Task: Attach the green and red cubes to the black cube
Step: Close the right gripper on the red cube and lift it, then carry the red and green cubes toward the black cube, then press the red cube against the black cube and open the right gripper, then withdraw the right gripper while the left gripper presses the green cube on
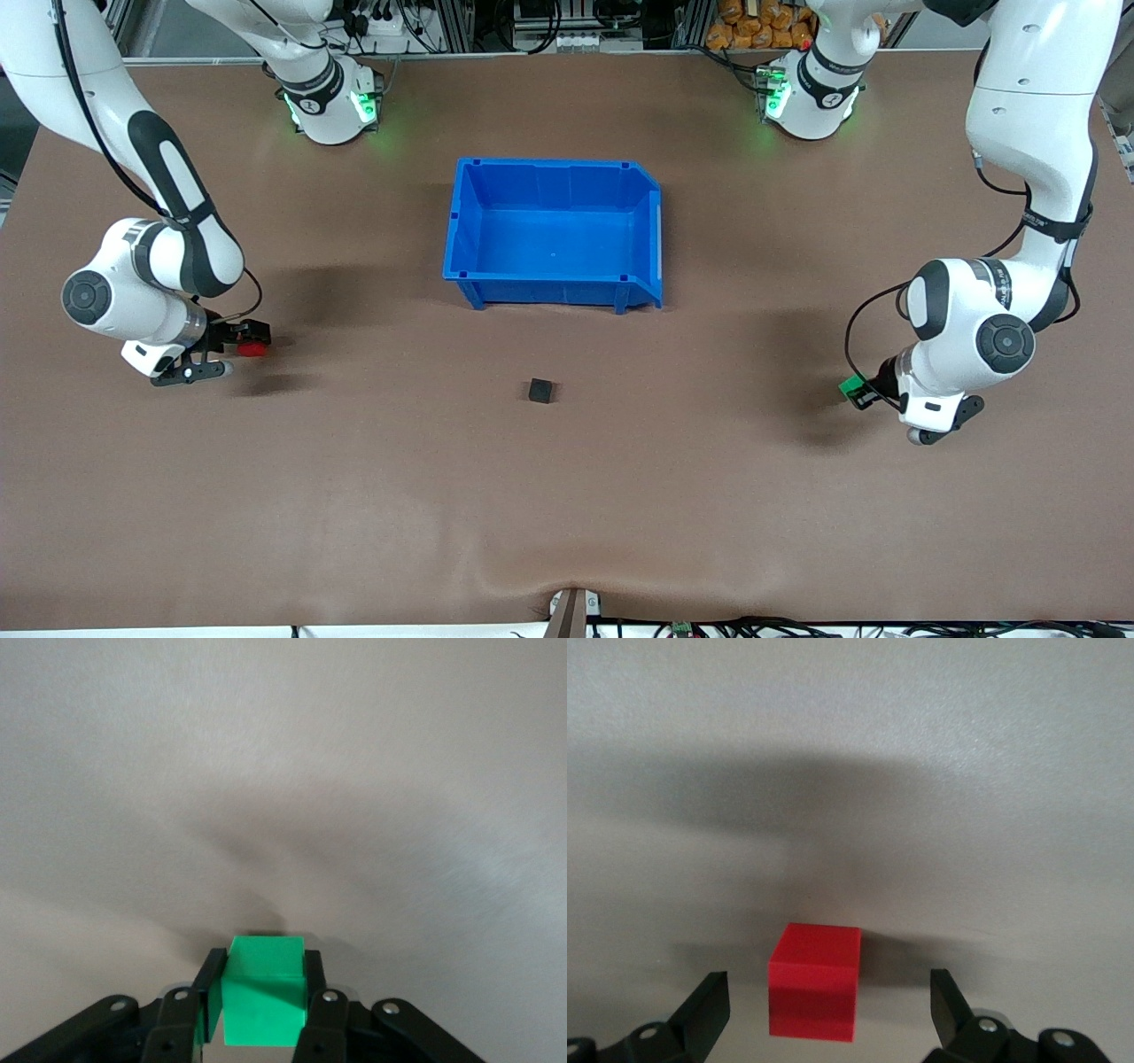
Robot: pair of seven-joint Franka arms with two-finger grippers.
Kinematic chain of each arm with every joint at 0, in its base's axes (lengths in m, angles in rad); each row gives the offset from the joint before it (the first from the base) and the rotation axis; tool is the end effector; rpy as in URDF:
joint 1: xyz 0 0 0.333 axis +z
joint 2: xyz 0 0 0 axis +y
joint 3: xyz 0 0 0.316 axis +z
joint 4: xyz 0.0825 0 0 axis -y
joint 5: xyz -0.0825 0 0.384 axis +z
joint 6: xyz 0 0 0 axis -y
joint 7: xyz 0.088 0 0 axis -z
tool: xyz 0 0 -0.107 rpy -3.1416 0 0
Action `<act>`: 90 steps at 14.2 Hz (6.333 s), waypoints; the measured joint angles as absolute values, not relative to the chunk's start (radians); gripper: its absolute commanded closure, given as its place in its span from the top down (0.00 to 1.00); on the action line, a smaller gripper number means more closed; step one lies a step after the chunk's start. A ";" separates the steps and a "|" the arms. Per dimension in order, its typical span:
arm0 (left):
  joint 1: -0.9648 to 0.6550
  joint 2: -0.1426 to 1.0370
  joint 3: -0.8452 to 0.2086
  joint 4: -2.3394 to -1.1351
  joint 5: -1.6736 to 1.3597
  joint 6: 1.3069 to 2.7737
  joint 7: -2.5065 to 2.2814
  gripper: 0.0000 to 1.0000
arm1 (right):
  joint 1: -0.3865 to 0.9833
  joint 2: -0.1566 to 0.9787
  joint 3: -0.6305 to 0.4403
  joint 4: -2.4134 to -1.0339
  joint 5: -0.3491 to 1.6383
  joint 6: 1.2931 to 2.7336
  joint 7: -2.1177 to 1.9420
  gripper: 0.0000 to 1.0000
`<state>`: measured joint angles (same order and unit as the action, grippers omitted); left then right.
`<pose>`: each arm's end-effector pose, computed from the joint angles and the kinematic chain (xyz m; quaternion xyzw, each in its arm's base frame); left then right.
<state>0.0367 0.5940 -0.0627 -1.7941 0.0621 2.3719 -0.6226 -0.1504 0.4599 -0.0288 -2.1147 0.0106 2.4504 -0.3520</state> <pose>0.6544 -0.0134 0.2173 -0.9607 -0.2774 0.0057 0.0060 0.5550 -0.1008 0.1830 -0.9946 -0.0829 0.0607 0.0130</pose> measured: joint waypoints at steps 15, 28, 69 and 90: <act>-0.116 0.612 -0.090 -1.649 0.011 2.264 -1.091 0.00 | -0.140 0.460 -0.022 -1.975 0.010 2.410 -0.924 0.00; -0.382 0.736 -0.094 -1.465 -0.087 2.251 -1.641 0.00 | 0.270 0.605 -0.011 -1.674 0.009 2.272 -1.124 0.00; -0.566 0.962 -0.097 -1.230 -0.112 2.466 -2.058 0.00 | 0.473 0.770 -0.040 -1.322 0.027 2.099 -0.672 1.00; -0.654 0.995 -0.061 -1.208 -0.112 2.419 -2.104 0.00 | -0.068 0.232 -0.027 -1.606 0.066 1.733 -0.644 1.00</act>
<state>-0.6542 0.9953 -0.0607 -1.2077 -0.1117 2.4190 -2.1043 -0.0679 0.2324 -0.0266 -1.6063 0.0656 1.7334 -0.6443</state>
